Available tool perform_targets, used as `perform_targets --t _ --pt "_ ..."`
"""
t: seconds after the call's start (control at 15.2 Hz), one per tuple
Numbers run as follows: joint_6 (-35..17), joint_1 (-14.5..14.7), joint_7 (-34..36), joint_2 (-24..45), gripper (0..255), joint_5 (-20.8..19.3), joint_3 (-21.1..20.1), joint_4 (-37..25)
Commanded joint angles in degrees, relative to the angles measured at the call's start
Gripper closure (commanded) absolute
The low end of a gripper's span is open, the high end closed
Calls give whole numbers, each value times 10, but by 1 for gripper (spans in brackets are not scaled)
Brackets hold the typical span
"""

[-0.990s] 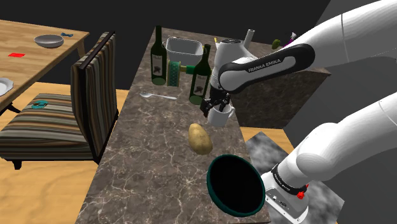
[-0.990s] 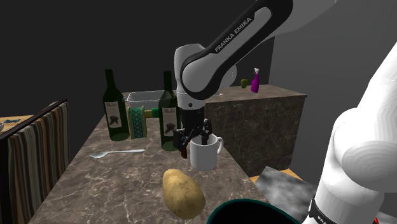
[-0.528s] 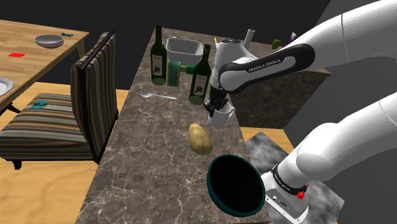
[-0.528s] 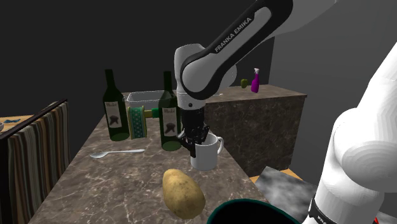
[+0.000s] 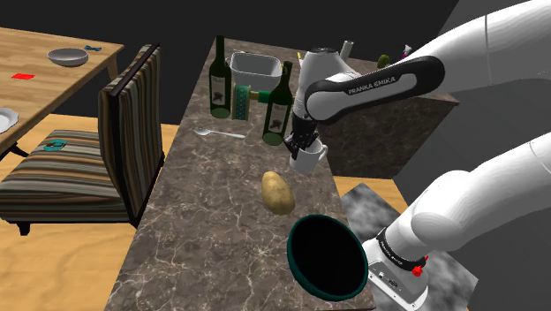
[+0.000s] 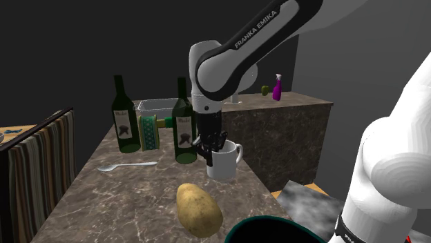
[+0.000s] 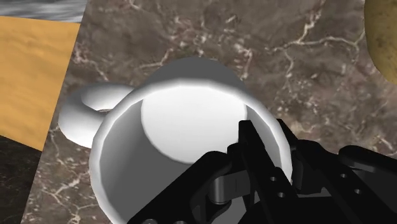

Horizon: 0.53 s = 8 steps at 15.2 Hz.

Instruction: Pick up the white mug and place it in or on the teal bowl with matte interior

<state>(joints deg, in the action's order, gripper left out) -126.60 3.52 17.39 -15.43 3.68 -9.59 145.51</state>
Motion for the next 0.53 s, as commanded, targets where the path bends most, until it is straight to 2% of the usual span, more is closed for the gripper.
perform_targets --t 0.0,0.46 --pt "17 0 0 -9 255 1 1 -8" --pt "77 1 -2 -39 255 2 4 -39"
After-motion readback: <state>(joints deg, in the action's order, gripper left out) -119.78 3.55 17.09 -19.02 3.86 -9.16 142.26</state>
